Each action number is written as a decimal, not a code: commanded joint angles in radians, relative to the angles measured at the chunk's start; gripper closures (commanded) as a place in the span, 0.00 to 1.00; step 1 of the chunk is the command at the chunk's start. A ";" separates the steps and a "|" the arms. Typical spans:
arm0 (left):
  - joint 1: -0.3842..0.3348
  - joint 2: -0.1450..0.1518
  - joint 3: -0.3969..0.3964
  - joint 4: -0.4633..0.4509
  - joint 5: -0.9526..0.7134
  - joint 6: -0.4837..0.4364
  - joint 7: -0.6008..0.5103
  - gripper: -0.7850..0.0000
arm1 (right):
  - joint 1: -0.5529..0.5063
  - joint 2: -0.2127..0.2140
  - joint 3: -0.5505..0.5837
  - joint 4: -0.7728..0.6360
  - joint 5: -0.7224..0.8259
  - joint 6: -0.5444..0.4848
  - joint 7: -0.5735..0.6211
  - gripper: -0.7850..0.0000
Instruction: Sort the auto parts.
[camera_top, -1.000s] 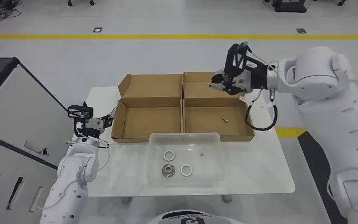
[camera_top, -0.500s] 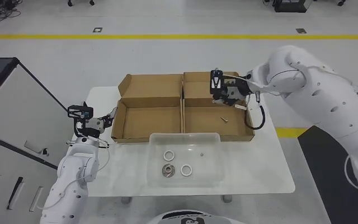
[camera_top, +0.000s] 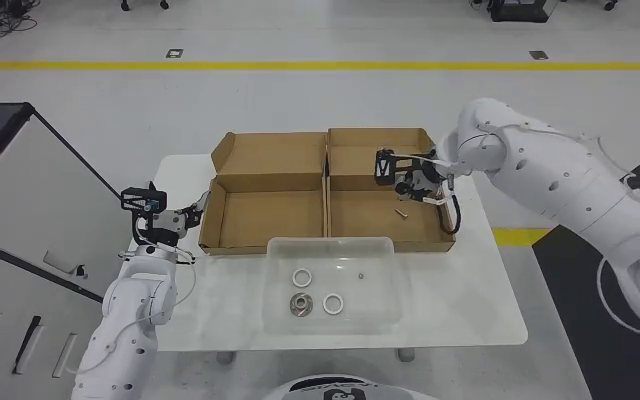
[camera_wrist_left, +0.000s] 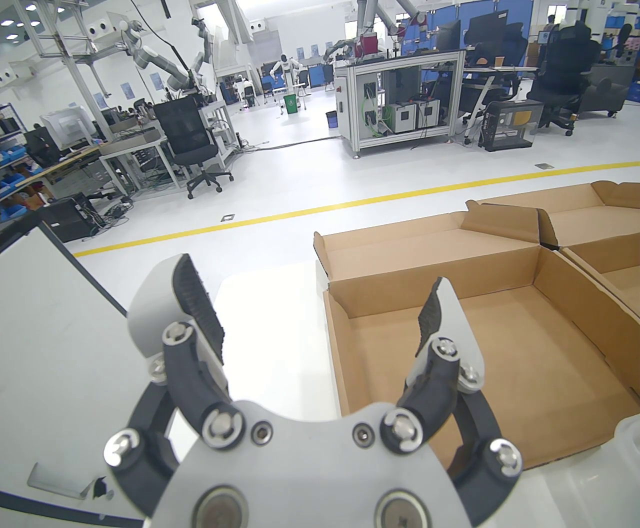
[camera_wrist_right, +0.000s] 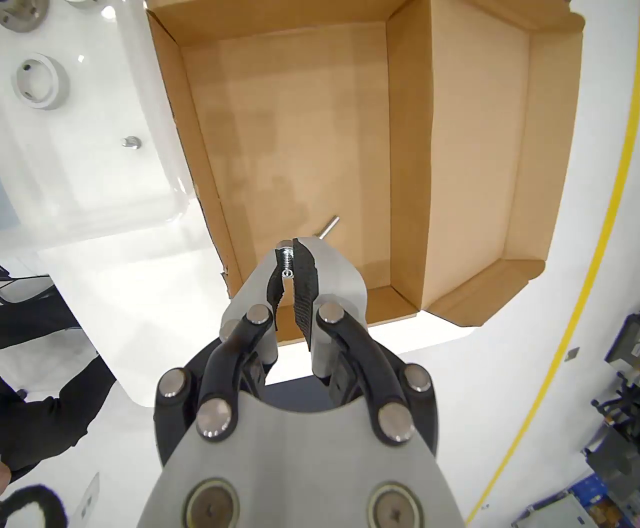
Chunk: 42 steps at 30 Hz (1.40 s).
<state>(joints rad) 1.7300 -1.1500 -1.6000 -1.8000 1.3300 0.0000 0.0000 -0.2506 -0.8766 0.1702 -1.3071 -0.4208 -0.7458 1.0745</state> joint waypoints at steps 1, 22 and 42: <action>0.000 0.000 0.000 0.000 0.000 0.000 0.000 0.00 | -0.017 -0.016 0.000 0.026 -0.026 0.010 0.010 1.00; 0.000 0.000 0.000 0.000 0.000 0.000 0.000 0.00 | -0.112 -0.201 0.000 0.288 -0.224 0.006 0.005 1.00; 0.000 0.000 0.000 0.000 0.000 0.000 0.000 0.00 | -0.155 -0.315 0.000 0.458 -0.269 -0.020 -0.020 1.00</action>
<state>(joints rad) 1.7300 -1.1500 -1.6000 -1.8000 1.3300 0.0000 0.0000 -0.4053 -1.1878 0.1700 -0.8569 -0.6885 -0.7632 1.0569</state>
